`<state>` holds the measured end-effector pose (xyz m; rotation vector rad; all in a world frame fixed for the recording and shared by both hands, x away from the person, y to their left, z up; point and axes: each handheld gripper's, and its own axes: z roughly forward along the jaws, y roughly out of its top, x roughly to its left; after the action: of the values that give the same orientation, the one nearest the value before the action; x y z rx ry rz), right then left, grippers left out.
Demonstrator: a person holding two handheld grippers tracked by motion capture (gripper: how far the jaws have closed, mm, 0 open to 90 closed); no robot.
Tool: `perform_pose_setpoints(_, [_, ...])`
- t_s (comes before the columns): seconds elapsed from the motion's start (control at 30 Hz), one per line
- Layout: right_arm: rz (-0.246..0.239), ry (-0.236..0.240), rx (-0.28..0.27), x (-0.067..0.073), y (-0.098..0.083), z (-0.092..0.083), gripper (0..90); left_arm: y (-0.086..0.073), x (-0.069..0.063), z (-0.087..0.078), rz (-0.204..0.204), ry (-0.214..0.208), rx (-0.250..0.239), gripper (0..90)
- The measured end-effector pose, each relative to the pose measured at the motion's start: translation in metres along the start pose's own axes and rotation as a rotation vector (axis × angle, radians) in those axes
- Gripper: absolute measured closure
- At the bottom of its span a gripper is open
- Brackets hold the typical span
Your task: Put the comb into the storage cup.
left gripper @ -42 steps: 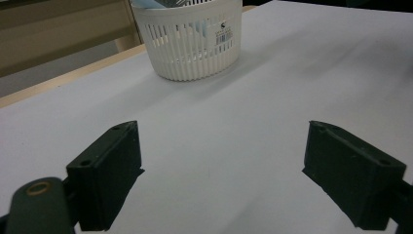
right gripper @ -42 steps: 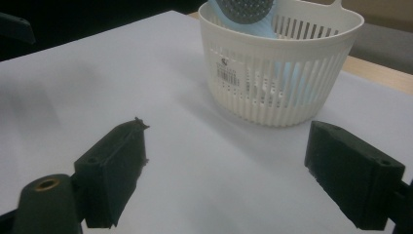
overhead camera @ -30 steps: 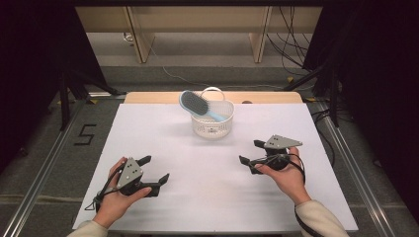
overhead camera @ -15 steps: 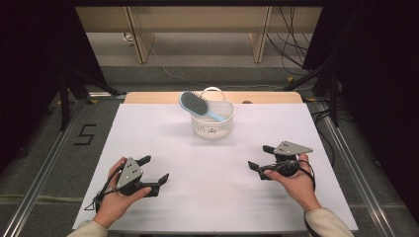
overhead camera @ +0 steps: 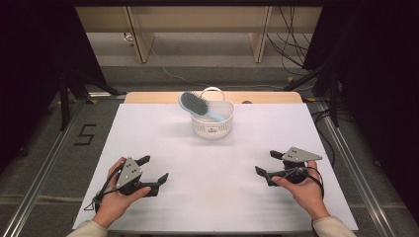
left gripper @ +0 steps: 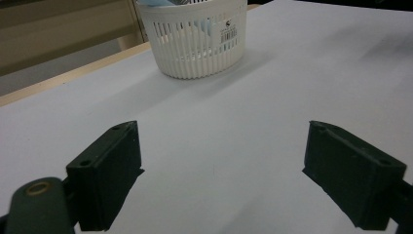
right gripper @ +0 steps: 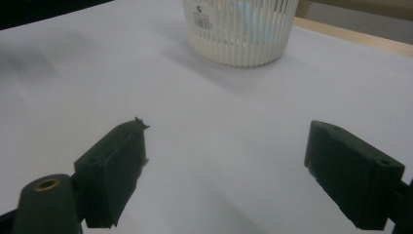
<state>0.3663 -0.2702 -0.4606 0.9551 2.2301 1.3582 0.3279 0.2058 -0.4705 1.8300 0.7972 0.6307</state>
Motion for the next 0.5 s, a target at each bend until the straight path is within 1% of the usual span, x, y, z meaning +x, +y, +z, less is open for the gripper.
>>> perform_pose_setpoints(0.13, [-0.001,0.000,0.002,0.001,-0.003,-0.003,15.9,0.000,0.000,0.000,-0.002,0.002,-0.004,12.8])
perform_pose_setpoints(0.23, [0.000,-0.010,0.001,0.002,-0.004,-0.006,15.9,0.000,0.000,0.000,-0.002,0.003,-0.007,12.6])
perform_pose_setpoints(0.5, [-0.001,-0.014,-0.005,0.004,-0.010,-0.014,15.8,0.000,0.001,0.000,0.000,0.003,0.001,12.5])
